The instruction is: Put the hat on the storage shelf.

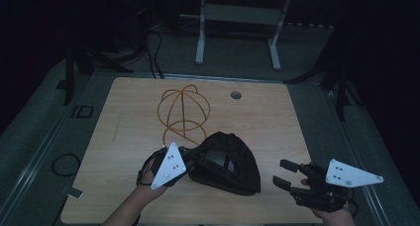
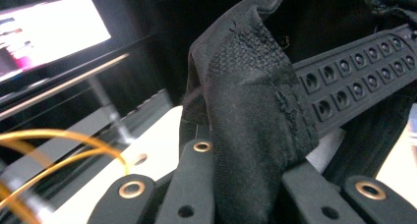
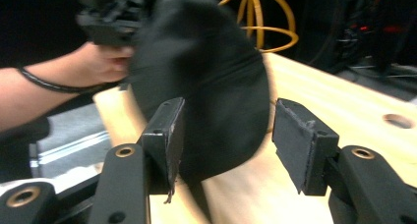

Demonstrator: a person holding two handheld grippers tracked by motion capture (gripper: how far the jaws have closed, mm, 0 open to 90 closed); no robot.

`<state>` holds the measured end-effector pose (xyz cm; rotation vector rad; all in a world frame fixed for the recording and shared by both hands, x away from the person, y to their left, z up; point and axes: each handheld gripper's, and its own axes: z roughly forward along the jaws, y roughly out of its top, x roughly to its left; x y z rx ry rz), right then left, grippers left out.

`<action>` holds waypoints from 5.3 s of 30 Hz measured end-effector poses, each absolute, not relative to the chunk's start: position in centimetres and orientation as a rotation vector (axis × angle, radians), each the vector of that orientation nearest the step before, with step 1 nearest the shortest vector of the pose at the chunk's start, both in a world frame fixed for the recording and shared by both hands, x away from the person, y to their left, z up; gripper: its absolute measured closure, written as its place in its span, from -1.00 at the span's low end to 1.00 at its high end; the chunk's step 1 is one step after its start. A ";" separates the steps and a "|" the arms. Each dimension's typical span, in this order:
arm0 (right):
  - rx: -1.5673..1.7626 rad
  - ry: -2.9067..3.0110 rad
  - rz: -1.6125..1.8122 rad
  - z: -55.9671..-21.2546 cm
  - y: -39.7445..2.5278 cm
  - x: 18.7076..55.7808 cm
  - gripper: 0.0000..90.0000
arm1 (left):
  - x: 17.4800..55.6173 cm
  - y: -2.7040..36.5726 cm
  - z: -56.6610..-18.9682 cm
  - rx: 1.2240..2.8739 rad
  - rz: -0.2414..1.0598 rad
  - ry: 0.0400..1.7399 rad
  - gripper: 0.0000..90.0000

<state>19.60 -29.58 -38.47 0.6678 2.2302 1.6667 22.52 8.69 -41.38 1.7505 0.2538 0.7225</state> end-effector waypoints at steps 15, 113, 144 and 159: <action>0.433 2.403 1.607 -38.9 -24.2 22.4 0.01 | 22.0 8.5 -41.7 1.764 0.516 -0.031 1.00; 0.664 2.194 1.447 -31.2 -11.1 36.4 0.98 | 20.7 21.0 -53.5 1.760 0.576 0.939 -0.95; 0.678 2.363 1.421 -34.8 -6.7 38.7 -0.13 | 20.7 21.1 -53.9 1.759 0.562 0.953 -0.95; 0.623 2.412 1.523 -34.8 -9.0 37.3 -0.72 | 20.8 21.0 -54.0 1.774 0.568 0.960 -0.95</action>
